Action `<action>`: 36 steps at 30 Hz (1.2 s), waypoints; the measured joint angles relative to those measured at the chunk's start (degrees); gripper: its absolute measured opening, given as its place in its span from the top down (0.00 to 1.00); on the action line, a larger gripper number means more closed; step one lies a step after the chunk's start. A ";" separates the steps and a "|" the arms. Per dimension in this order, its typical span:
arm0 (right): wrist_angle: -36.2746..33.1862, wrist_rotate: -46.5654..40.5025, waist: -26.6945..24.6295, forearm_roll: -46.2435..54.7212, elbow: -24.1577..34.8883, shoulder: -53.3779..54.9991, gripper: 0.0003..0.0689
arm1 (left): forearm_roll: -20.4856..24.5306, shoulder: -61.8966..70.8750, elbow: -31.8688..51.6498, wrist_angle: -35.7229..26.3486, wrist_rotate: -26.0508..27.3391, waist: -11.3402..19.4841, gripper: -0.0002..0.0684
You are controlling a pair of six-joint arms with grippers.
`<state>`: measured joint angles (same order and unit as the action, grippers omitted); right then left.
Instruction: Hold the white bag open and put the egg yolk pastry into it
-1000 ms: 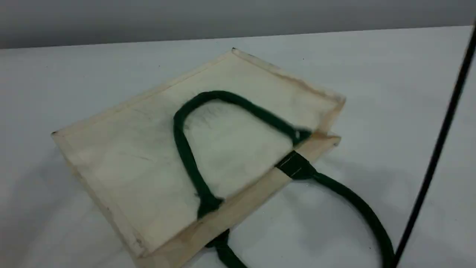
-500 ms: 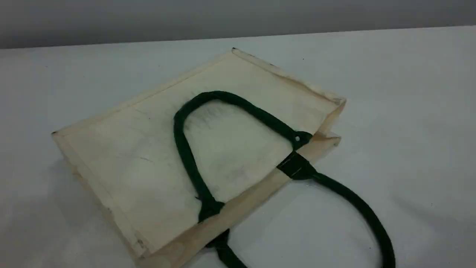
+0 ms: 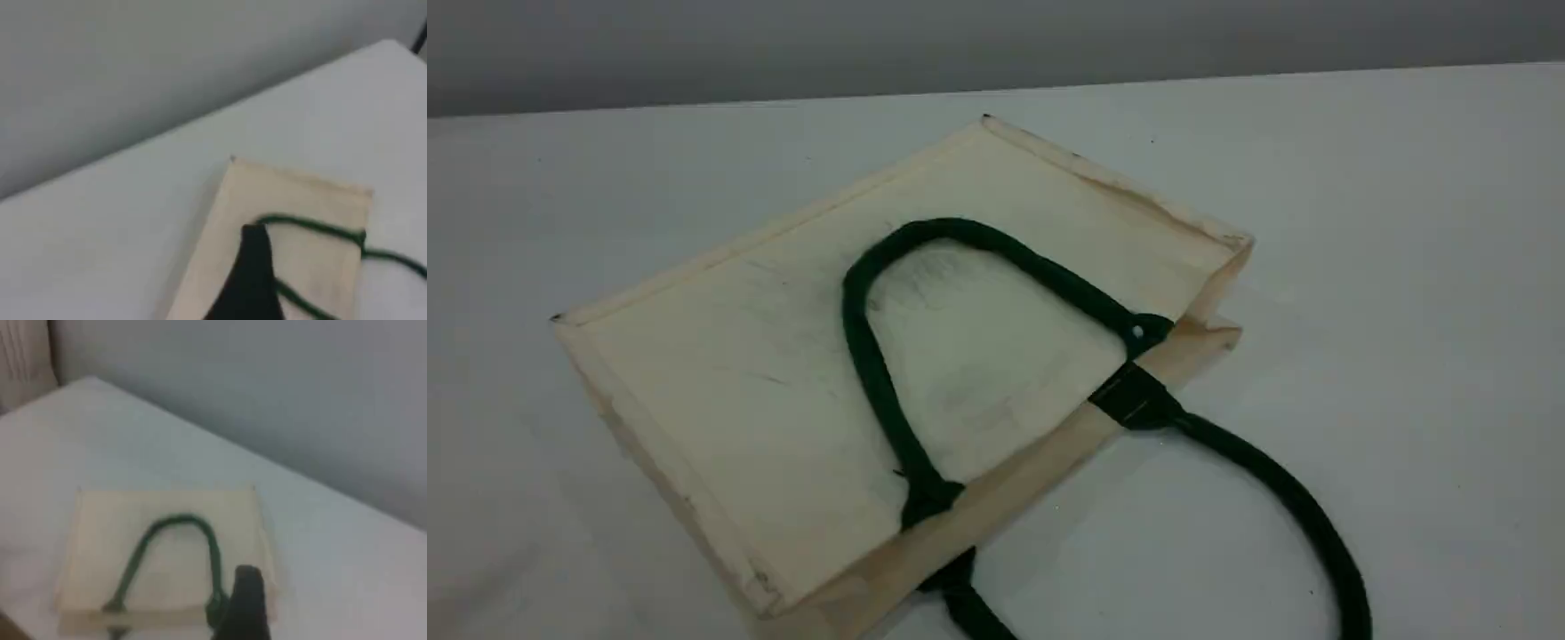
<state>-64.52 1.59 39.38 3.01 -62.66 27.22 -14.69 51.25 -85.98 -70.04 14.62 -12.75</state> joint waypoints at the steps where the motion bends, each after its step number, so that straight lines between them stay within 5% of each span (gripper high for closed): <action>1: -1.43 0.00 0.00 0.00 0.00 -0.41 0.17 | 0.00 -2.10 3.01 0.00 0.03 0.00 0.15; 10: -5.31 -0.04 0.00 -6.31 5.55 -2.03 0.21 | 0.01 -26.24 28.31 0.00 1.46 0.00 0.15; 19: -4.34 1.43 0.00 -9.24 22.11 -10.92 0.21 | -0.73 -46.33 46.78 0.01 1.46 0.00 0.15; 26: 1.64 2.02 0.00 -9.24 32.62 -19.75 0.21 | -3.91 -48.50 53.23 1.50 1.41 0.00 0.15; 36: 3.61 1.95 0.00 -9.28 33.67 -25.43 0.21 | -4.18 -48.50 55.32 2.26 1.41 0.00 0.15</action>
<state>-60.91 3.54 39.38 -6.27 -28.99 1.79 -18.87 2.75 -30.66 -67.78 16.03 -12.75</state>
